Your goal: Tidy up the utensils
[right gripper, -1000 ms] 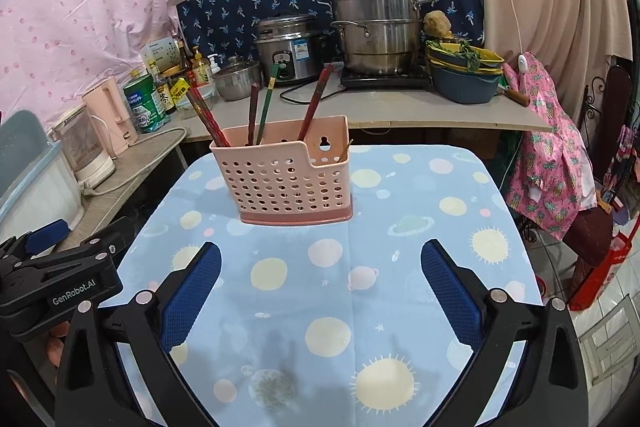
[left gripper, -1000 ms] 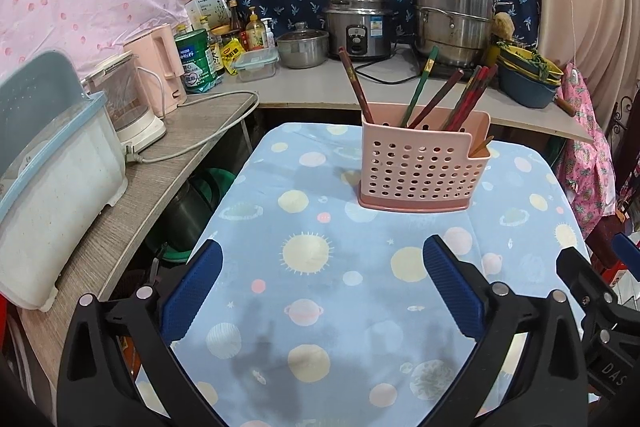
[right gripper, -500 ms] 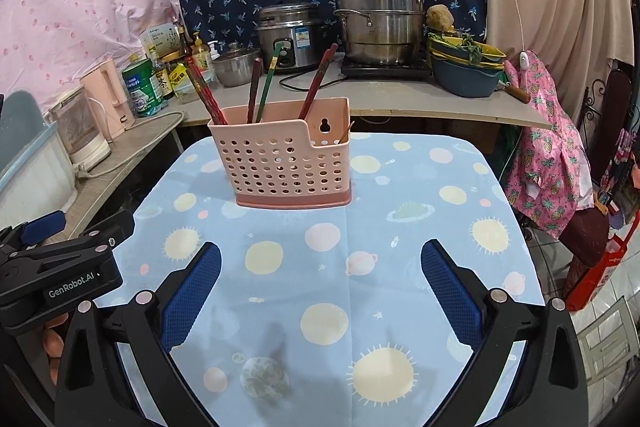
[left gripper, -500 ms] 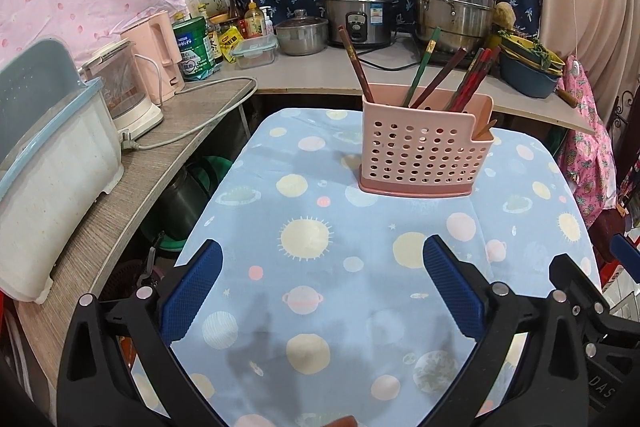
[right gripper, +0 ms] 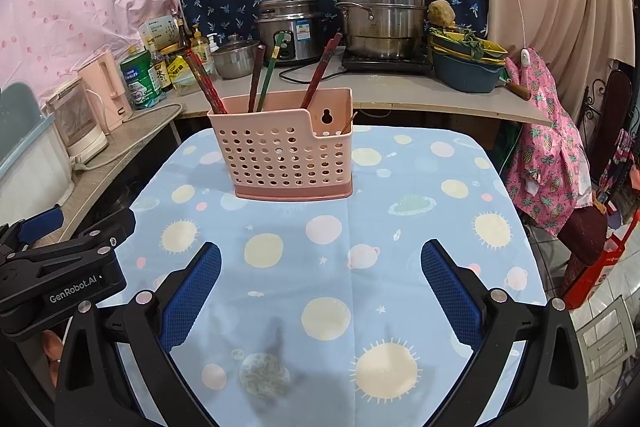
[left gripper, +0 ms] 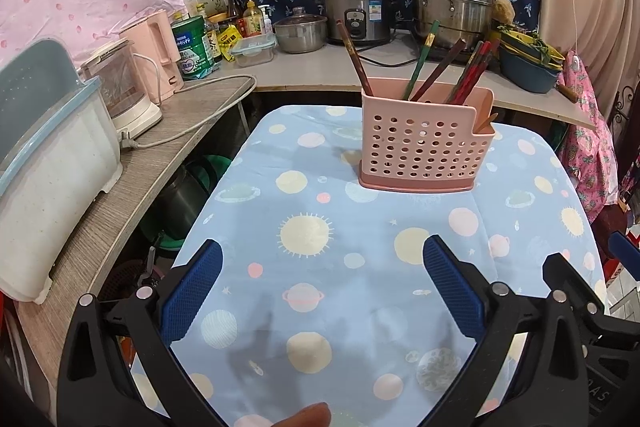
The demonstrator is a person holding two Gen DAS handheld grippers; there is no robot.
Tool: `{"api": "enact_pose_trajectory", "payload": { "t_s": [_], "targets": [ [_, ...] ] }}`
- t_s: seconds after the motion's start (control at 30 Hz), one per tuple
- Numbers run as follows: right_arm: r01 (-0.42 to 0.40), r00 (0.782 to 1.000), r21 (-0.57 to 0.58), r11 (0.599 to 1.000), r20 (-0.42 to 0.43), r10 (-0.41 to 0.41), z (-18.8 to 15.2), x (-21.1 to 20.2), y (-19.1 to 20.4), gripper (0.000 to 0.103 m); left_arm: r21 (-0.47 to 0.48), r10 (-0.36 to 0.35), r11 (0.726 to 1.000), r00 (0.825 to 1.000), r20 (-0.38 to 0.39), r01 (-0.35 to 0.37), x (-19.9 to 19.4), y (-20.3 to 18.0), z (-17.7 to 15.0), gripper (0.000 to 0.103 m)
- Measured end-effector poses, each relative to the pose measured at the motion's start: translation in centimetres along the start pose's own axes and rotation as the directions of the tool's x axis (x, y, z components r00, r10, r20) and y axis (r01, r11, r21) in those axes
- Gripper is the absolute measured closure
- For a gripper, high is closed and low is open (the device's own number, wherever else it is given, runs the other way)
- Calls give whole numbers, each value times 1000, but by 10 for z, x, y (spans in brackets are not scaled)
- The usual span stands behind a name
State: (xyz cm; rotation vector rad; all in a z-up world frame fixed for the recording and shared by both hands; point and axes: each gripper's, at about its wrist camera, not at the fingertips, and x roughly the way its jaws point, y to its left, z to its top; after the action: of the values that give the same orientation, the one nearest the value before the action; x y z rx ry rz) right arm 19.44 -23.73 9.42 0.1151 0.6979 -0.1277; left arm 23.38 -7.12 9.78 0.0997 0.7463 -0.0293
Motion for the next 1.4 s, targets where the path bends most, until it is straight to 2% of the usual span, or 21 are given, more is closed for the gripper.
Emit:
{"api": "enact_pose_trajectory", "payload": {
  "t_s": [0.83, 1.4],
  "targets": [
    [27, 999, -11, 1000, -38, -27, 1, 17, 2, 6, 3, 20, 1000, 999, -40, -20, 20, -1, 0, 7],
    [28, 998, 5, 1000, -51, -28, 2, 25, -2, 6, 5, 21, 1000, 999, -41, -21, 25, -1, 2, 7]
  ]
}}
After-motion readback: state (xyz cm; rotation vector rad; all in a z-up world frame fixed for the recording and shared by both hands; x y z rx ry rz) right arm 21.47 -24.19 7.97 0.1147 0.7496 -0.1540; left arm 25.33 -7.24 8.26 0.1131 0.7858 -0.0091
